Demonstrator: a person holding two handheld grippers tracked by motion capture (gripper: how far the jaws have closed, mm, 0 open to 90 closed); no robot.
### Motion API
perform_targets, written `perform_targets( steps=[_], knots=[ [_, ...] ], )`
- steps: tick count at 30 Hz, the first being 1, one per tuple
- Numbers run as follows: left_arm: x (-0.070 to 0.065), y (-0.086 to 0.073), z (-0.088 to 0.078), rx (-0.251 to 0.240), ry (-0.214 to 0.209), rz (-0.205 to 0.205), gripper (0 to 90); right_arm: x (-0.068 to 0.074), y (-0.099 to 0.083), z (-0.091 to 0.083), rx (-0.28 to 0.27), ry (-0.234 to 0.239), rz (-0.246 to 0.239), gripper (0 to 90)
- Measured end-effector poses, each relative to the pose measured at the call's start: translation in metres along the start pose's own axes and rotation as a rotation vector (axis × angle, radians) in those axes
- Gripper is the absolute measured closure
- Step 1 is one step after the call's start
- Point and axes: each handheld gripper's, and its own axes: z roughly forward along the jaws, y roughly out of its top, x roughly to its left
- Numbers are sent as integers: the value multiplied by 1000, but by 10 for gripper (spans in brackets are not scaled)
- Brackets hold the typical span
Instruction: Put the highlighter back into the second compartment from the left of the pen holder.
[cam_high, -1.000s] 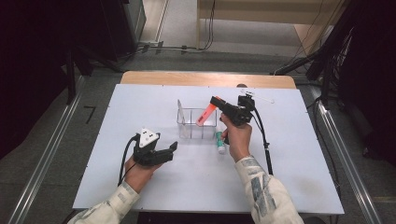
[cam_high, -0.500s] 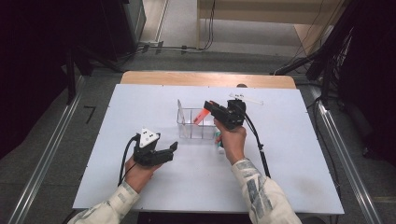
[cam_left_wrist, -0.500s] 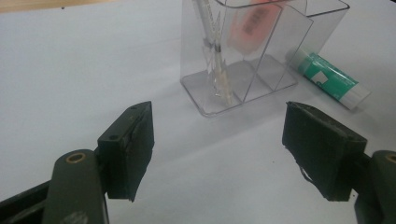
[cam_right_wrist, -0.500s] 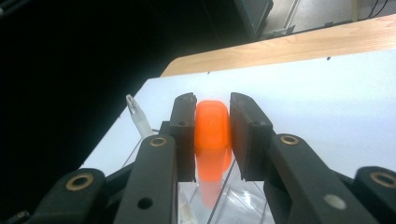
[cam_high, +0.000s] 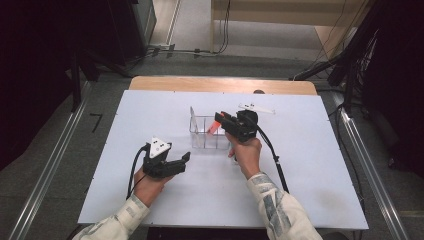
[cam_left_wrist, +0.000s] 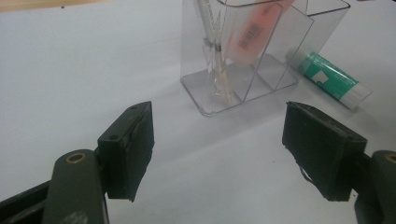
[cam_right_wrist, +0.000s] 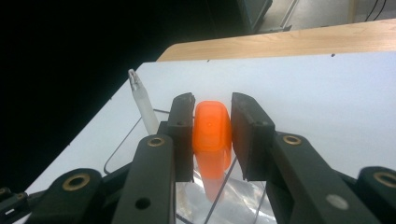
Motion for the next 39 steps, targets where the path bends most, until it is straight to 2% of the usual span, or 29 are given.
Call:
perform_targets(
  steps=[10, 14, 19, 21, 32, 39],
  knots=[
    [0, 0, 0, -1, 1, -1, 254, 2, -3, 2, 19, 0, -11, 657],
    [0, 0, 0, -1, 1, -1, 254, 1, -2, 0, 17, 3, -8, 613],
    [0, 0, 0, -1, 3, -2, 253, 0, 0, -8, 3, 29, -6, 505],
    [0, 0, 0, 0, 2, -2, 254, 1, -2, -12, 0, 33, -19, 474],
    [0, -1, 0, 1, 4, -3, 254, -11, -12, -35, -2, -24, -54, 305],
    [0, 0, 0, -1, 6, -2, 254, -16, -20, -57, -11, -94, -106, 273]
  ],
)
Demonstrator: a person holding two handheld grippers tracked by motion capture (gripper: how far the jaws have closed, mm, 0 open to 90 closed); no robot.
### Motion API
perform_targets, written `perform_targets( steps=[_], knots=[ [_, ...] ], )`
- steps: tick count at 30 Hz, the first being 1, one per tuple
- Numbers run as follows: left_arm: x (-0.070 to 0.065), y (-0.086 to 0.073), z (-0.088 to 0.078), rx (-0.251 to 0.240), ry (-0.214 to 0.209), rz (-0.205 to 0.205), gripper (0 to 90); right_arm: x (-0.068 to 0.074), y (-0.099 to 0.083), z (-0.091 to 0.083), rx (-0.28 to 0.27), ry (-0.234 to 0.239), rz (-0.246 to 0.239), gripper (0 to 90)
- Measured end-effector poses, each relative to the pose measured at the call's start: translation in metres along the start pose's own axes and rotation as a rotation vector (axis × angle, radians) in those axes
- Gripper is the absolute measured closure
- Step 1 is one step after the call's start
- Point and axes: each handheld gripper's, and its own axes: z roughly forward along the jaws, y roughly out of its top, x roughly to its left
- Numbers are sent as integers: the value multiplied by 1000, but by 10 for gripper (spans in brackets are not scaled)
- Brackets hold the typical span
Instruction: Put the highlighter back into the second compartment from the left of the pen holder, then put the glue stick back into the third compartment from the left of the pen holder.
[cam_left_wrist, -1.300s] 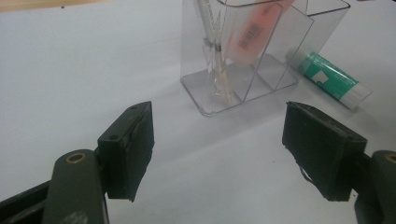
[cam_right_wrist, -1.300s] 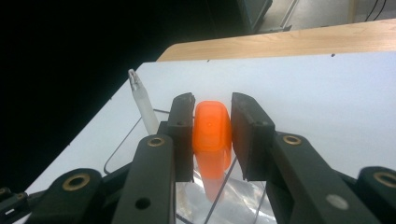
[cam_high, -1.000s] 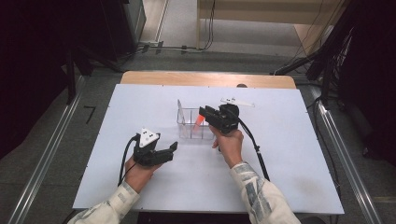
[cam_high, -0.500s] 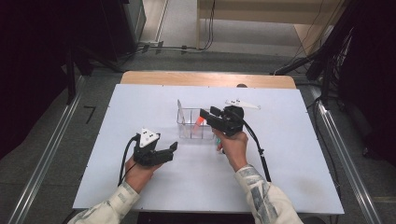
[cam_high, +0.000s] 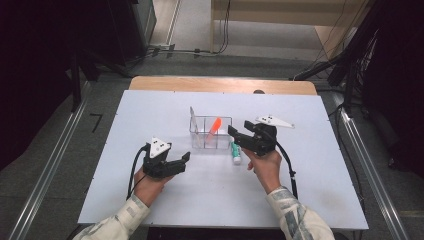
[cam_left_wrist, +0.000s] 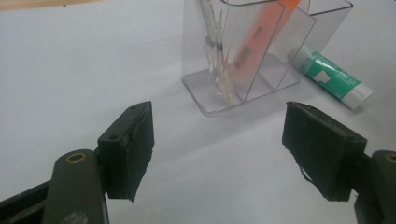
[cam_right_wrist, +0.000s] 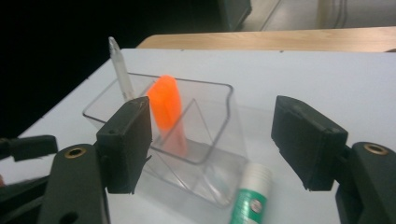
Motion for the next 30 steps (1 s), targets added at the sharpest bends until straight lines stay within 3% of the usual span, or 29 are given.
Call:
perform_targets(
  steps=[6, 8, 11, 18, 30],
  knots=[
    [1, 0, 0, -1, 2, -6, 254, -4, -14, -10, 41, -48, -45, 269],
    [1, 1, 1, -3, 1, -8, 253, -8, -19, -10, 56, -57, -35, 269],
    [1, 1, 1, -2, -1, -8, 254, -11, -26, -6, 85, -97, -43, 275],
    [1, 1, 0, -6, -2, -10, 253, -14, -33, 9, 138, -141, -16, 296],
    [1, 1, 0, -4, -1, -13, 254, -18, -36, 29, 174, -167, 2, 316]
  ],
)
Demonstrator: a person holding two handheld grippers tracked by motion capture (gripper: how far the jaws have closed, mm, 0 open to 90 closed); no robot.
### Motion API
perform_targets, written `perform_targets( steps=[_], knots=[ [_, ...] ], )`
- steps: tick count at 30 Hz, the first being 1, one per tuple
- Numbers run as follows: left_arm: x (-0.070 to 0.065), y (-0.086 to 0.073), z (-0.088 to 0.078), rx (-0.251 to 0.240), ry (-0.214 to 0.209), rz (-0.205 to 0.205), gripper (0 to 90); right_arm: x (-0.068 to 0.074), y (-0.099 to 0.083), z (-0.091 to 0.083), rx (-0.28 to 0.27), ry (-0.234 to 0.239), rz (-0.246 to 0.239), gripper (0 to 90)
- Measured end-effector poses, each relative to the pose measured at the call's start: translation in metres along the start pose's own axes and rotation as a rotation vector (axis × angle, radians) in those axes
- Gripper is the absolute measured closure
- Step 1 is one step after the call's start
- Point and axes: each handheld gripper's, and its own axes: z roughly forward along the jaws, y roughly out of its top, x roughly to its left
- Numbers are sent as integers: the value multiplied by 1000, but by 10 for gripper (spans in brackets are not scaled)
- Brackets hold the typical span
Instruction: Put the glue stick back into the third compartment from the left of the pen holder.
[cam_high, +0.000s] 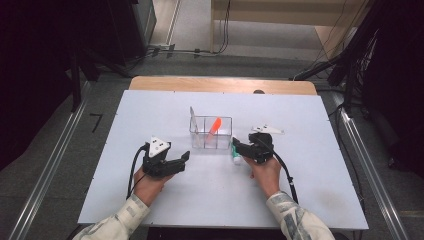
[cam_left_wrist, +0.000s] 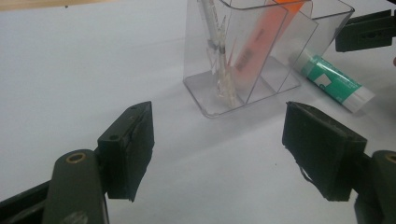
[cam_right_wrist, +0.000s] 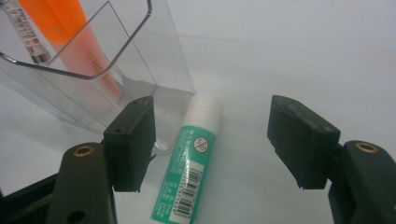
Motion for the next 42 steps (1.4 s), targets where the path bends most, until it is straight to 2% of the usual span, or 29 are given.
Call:
perform_targets(
  steps=[7, 25, 30, 35, 42],
  knots=[
    [0, 0, 0, 0, -1, -1, 254, -1, -1, 8, 22, -24, 10, 350],
    [1, 0, 0, 1, -2, -2, 254, 1, -1, 24, 73, -35, 12, 393],
    [1, 0, -1, 1, -3, -2, 254, 1, -2, 28, 86, -34, 7, 456],
    [1, 0, 0, 2, -3, 0, 254, 5, -1, 29, 96, -32, -14, 565],
    [1, 0, -1, 1, -3, -3, 254, 6, 1, 32, 121, -33, -6, 590]
  ],
)
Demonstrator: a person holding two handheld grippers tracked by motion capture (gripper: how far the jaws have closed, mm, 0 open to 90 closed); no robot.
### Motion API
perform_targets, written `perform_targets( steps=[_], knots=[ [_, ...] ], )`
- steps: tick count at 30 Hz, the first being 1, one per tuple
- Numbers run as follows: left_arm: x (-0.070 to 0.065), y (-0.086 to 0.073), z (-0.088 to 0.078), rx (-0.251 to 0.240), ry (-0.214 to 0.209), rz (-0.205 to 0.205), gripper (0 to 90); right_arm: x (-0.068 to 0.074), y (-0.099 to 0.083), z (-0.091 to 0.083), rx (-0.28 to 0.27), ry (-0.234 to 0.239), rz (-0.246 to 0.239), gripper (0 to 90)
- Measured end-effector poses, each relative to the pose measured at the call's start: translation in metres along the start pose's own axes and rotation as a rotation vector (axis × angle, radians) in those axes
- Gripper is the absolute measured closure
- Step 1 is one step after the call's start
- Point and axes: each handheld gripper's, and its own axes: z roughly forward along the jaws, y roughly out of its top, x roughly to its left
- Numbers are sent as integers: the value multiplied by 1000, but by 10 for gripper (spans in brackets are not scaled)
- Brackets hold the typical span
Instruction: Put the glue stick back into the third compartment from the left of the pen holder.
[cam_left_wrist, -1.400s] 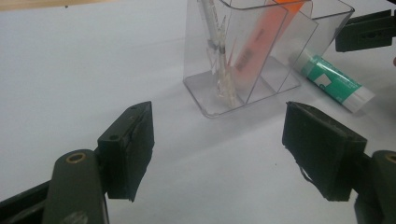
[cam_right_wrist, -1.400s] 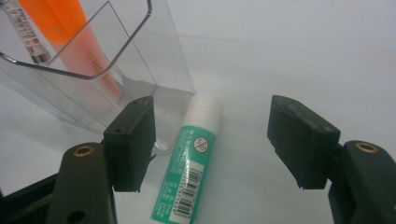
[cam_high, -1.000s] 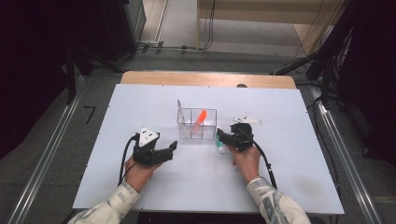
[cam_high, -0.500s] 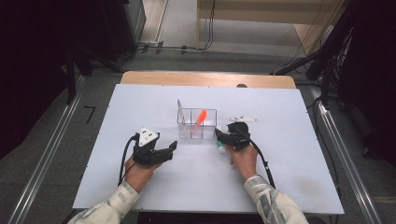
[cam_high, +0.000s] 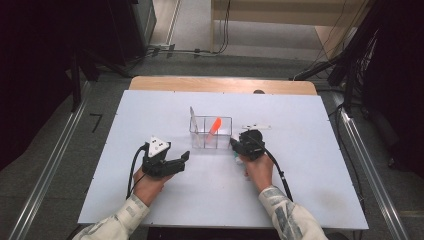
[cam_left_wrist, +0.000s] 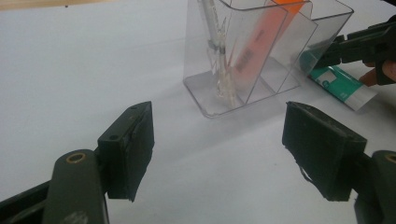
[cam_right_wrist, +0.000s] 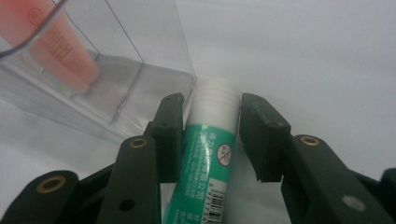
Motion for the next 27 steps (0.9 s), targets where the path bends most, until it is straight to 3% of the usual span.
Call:
perform_targets(
  steps=[10, 27],
  knots=[
    [0, 0, 0, -1, -1, -1, 255, 0, 2, 3, 26, -2, 3, 621],
    [0, 0, -1, -1, -3, -2, 256, -7, 5, -7, 10, 12, 12, 630]
  ],
)
